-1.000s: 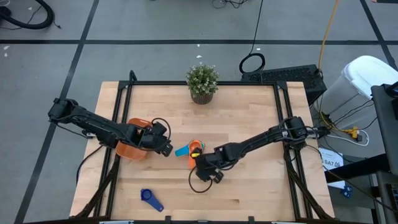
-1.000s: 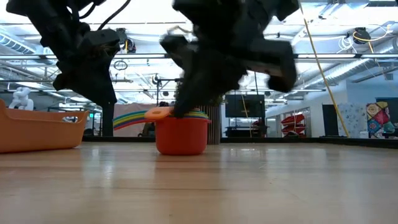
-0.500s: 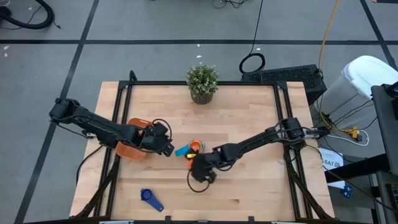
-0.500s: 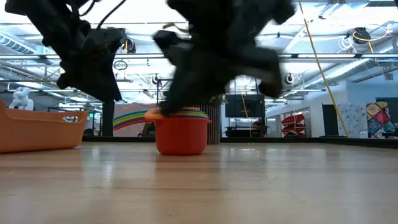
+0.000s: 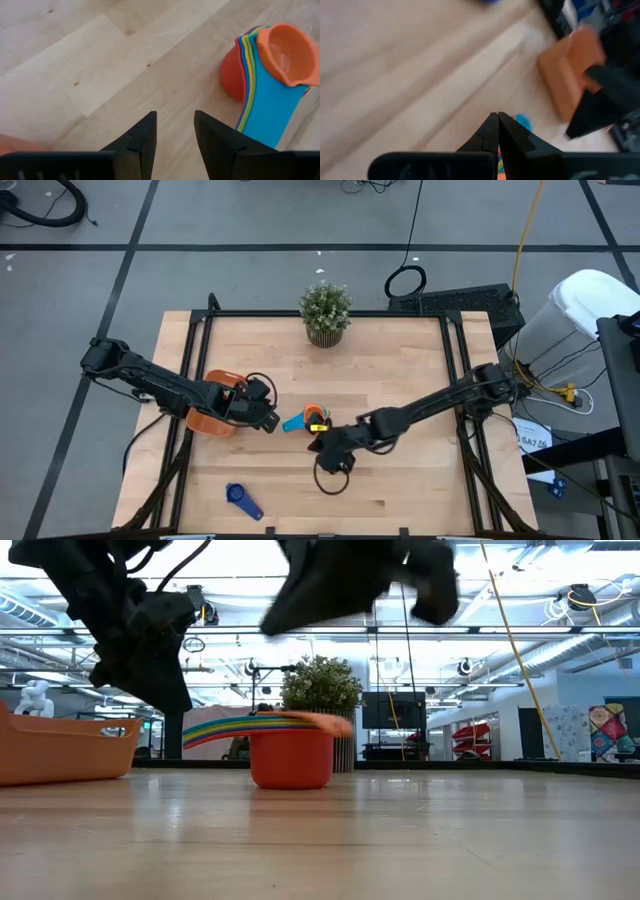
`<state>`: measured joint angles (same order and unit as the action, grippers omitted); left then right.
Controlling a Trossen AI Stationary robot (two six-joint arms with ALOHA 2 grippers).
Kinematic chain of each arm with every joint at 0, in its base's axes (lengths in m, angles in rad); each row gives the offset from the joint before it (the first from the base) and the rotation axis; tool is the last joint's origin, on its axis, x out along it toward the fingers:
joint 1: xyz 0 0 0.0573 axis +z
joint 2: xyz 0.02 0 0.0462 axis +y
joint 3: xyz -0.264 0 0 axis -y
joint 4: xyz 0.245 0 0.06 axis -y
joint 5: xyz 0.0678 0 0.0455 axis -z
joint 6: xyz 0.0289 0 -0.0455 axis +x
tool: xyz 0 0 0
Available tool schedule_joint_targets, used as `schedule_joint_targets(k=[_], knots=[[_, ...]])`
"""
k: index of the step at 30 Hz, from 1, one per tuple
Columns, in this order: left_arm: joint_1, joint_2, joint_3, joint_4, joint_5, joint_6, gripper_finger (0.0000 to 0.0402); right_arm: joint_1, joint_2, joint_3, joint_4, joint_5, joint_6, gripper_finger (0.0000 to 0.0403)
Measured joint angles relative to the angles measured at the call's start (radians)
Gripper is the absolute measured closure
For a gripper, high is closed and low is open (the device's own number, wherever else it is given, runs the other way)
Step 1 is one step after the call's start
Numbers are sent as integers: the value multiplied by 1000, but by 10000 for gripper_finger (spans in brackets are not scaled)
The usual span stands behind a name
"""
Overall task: Nest measuring cups in basket
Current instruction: Stack the orange measuring cup on top of the light blue measuring cup
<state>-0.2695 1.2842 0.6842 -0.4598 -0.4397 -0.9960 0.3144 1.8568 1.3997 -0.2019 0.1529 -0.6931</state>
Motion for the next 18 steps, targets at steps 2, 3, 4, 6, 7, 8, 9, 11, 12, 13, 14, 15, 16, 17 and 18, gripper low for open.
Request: schedule_joint_targets(k=[2,3,4,6,7,8,9,11,12,13,14,15,16,17,18], knots=[[0,0,0,1,-3,0,268,12,-30,0,2,1,1,403],[0,0,0,3,-3,0,268,16,-42,0,-1,1,7,403],[0,0,0,7,-3,0,268,19,-55,0,-7,1,16,403],[0,0,0,8,-3,1,268,21,-67,0,-50,2,34,403],[0,0,0,10,-3,1,268,21,-67,0,-81,2,44,403],[0,0,0,10,-3,1,268,18,-66,0,-129,2,57,403],[0,0,0,10,-3,1,268,12,-63,-3,-177,1,70,403],[0,0,0,20,-3,1,268,-6,-62,-36,-224,2,93,403],[0,0,0,24,-3,2,268,-17,-61,-62,-222,3,100,403],[0,0,0,27,-3,4,268,-26,-60,-95,-216,4,103,403],[0,0,0,33,-4,9,268,-35,-58,-127,-214,4,104,403],[0,0,0,43,-4,14,268,-43,-57,-160,-209,4,105,403],[0,0,0,52,-4,19,268,-49,-55,-197,-187,4,106,403],[0,0,0,55,-4,22,268,-54,-55,-229,-151,4,111,403],[0,0,0,56,-4,23,268,-58,-56,-257,-109,4,118,403]])
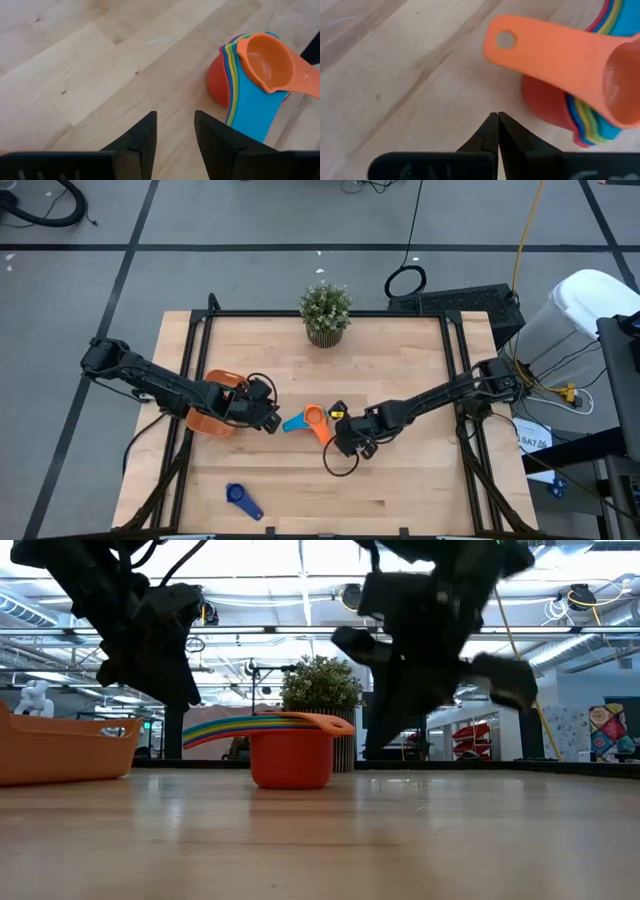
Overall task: Nest measuring cups in basket
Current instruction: Stack the orange measuring cup on top of the light blue measuring cup, then stack the dark blue measuring cup on top of the orange measuring cup
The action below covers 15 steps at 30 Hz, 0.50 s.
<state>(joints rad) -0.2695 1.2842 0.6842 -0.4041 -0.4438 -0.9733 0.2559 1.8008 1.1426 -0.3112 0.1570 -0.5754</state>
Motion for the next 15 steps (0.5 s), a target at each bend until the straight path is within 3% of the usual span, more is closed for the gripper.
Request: schedule_joint_targets(k=[5,9,12,15], knots=[[0,0,0,3,0,3,268,-5,0,-67,132,-3,11,403],[4,0,0,6,0,13,268,8,25,-3,381,-71,21,403],[7,0,0,6,-1,14,268,19,32,64,343,-82,43,403],[5,0,0,6,2,14,268,9,-3,64,192,-75,73,403]])
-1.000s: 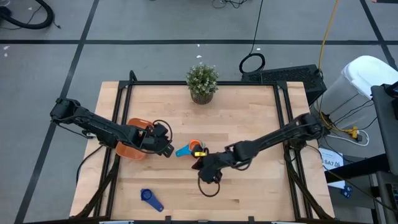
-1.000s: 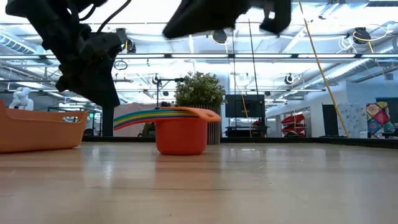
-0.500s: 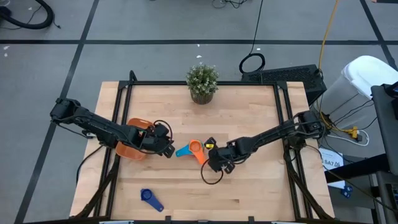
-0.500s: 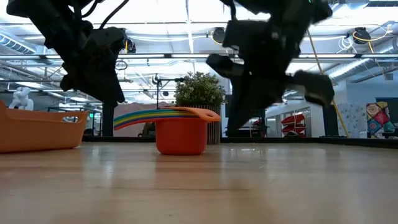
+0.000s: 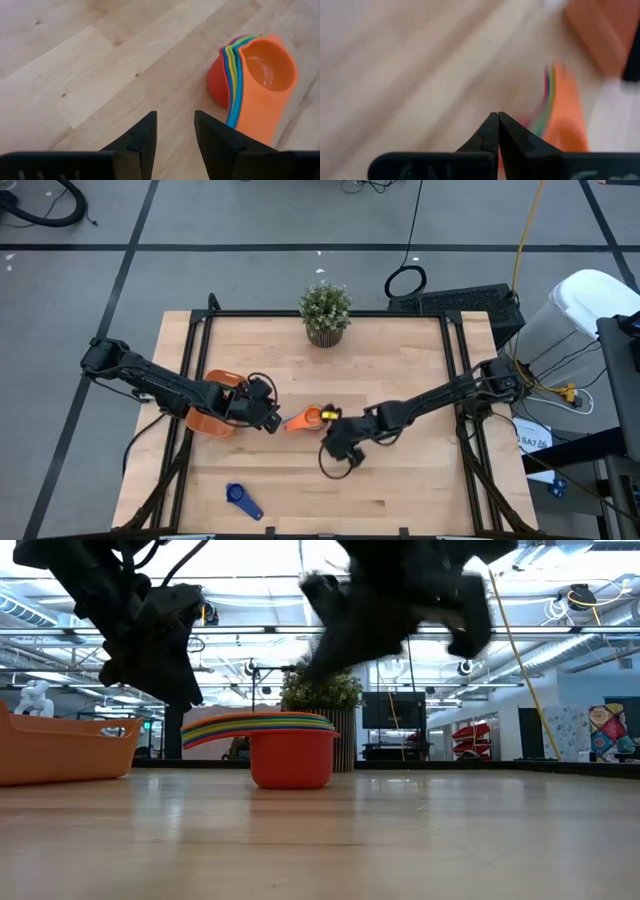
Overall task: Nest measuring cups in basket
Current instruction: Stack the dark blue measuring cup on top of the orange measuring cup
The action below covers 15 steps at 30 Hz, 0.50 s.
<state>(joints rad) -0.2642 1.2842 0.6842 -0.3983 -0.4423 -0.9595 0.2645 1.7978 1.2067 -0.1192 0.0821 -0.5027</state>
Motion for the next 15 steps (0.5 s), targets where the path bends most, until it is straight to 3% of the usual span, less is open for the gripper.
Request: schedule_joint_targets(k=[4,11,15], knots=[[0,0,0,4,3,13,268,-23,-61,-48,-59,30,25,403],[-19,0,1,47,6,24,268,-29,-119,-112,-14,22,62,403],[-88,0,49,73,33,217,268,-30,-124,-136,-33,26,94,403]])
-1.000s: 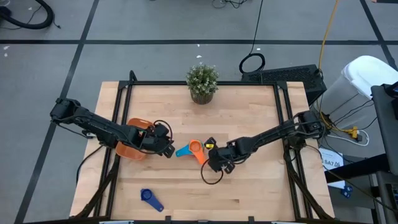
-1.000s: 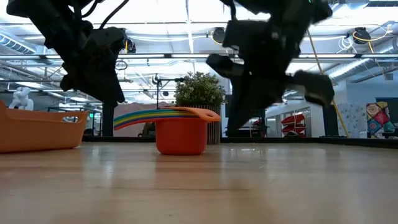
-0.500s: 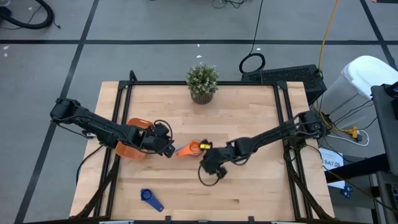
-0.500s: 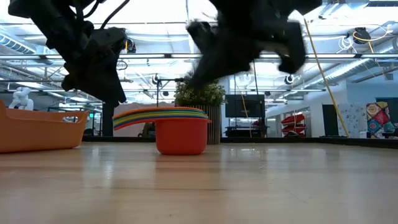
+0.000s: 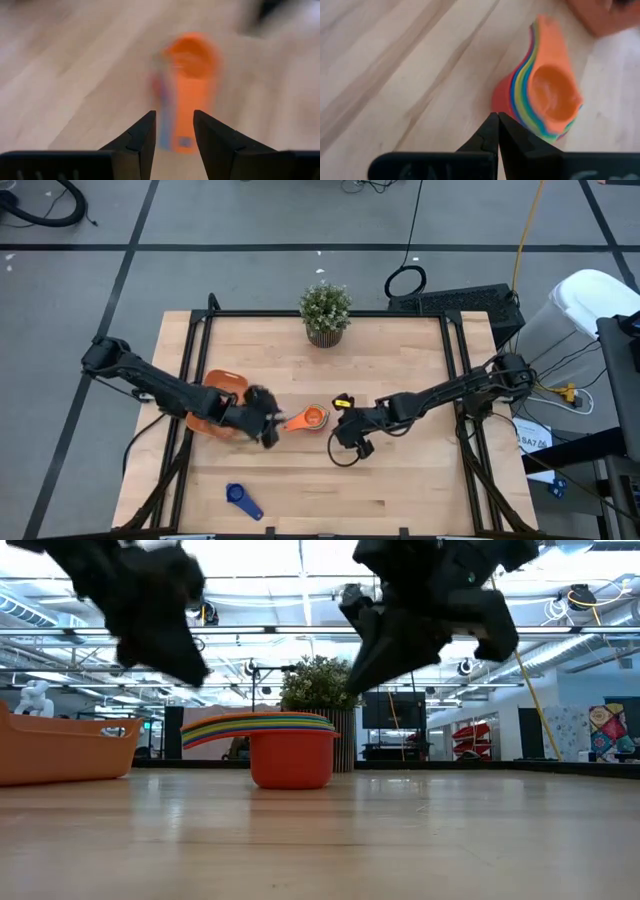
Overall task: Nest measuring cups in basket
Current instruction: Stack the dark blue measuring cup on top of the orange measuring cup
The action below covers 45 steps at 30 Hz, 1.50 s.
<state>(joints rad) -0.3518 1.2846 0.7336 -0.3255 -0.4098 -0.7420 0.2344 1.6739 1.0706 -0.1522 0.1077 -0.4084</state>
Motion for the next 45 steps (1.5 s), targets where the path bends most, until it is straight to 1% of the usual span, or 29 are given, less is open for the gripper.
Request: schedule_joint_targets(k=[2,4,6,7,9,11,13,15,17,20,25,29,32,37,39,41,43,45], knots=[[-59,0,42,19,6,139,268,0,-5,-23,-16,0,5,403],[-112,0,90,11,-3,221,268,0,-14,-51,-7,2,17,403],[-158,0,145,-31,-11,243,268,0,-27,-89,-16,1,44,403],[-180,0,172,-75,-11,213,268,-2,-35,-108,-7,1,55,403],[-213,7,227,-204,-10,71,268,-4,-58,-151,6,1,83,403],[-241,23,279,-355,-9,-147,268,-6,-86,-189,12,3,113,403],[-273,44,324,-524,3,-403,268,-6,-117,-224,24,26,134,403],[-305,83,361,-622,59,-644,268,-6,-150,-252,22,59,142,403],[-337,130,386,-664,143,-762,268,-7,-183,-273,18,84,138,403],[-369,217,449,-665,247,-869,268,-15,-227,-289,19,107,130,403],[-427,381,597,-677,401,-984,268,-41,-279,-295,19,106,90,403],[-480,497,691,-728,510,-1135,268,-59,-305,-296,23,103,59,403],[-517,539,712,-710,505,-1281,268,-64,-314,-296,28,102,29,403],[-536,559,710,-680,427,-1477,268,-64,-322,-296,41,98,2,403],[-533,556,710,-677,378,-1503,268,-64,-321,-296,48,97,-5,403],[-528,557,710,-685,361,-1488,268,-64,-322,-296,64,75,-21,403],[-525,557,710,-739,379,-1495,268,-64,-322,-296,69,43,-38,403],[-525,557,696,-789,418,-1543,268,-64,-321,-296,75,25,-54,403]])
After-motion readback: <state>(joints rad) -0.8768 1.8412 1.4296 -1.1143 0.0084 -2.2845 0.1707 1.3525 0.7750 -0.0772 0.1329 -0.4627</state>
